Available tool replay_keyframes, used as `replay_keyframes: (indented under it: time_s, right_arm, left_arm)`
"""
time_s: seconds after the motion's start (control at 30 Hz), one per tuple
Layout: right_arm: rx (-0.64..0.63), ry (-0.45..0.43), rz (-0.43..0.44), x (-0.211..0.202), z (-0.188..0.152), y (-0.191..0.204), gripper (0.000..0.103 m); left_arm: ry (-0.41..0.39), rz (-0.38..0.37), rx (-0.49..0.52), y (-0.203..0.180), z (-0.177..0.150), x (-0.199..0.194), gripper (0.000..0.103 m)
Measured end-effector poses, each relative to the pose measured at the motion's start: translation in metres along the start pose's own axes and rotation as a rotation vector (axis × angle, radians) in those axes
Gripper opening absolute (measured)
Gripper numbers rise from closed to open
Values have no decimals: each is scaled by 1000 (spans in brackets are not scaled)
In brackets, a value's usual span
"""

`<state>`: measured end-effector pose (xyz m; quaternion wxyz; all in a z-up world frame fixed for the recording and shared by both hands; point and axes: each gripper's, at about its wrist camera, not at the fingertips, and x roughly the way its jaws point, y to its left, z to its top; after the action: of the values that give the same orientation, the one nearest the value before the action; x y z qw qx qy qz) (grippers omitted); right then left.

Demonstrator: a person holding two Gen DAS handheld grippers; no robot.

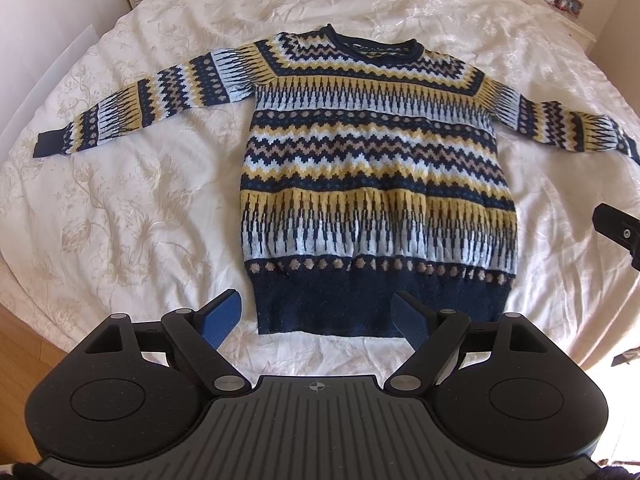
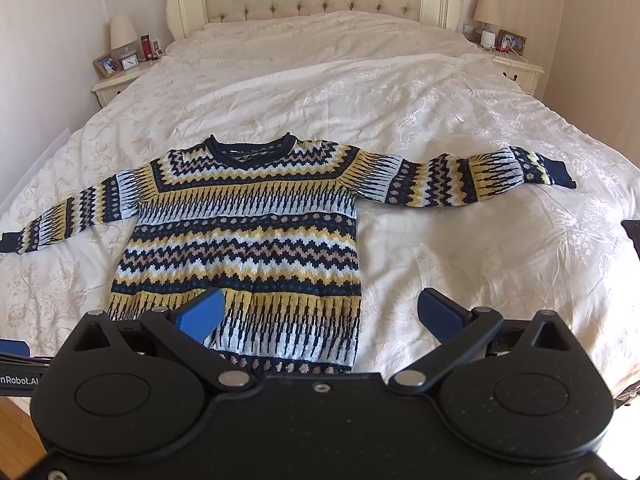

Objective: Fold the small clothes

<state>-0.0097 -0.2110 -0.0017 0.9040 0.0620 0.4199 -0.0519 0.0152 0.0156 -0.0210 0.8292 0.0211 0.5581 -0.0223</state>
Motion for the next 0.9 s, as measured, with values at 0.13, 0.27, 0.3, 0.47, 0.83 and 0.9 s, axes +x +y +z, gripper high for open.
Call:
replay_keyframes:
  time_s: [0.13, 0.27, 0.3, 0.47, 0.83, 0.9]
  right_arm:
    - [1, 12, 1, 3, 0, 2, 102]
    - [4, 25, 0, 7, 3, 3, 102]
    - [6, 29, 0, 8, 3, 4, 102]
    - [24, 54, 8, 17, 8, 5, 102]
    - [154, 74, 15, 43, 34, 8, 102]
    - [183, 71, 6, 48, 40, 7, 102]
  left_arm:
    - [7, -3, -3, 2, 1, 3, 82]
    - [19, -5, -6, 4, 3, 8, 82]
    - [22, -6, -7, 5, 4, 9, 82]
    - [40, -4, -6, 10, 12, 14, 82]
    - [49, 5, 40, 22, 62, 24, 82]
    - [34, 2, 62, 22, 81, 26, 82]
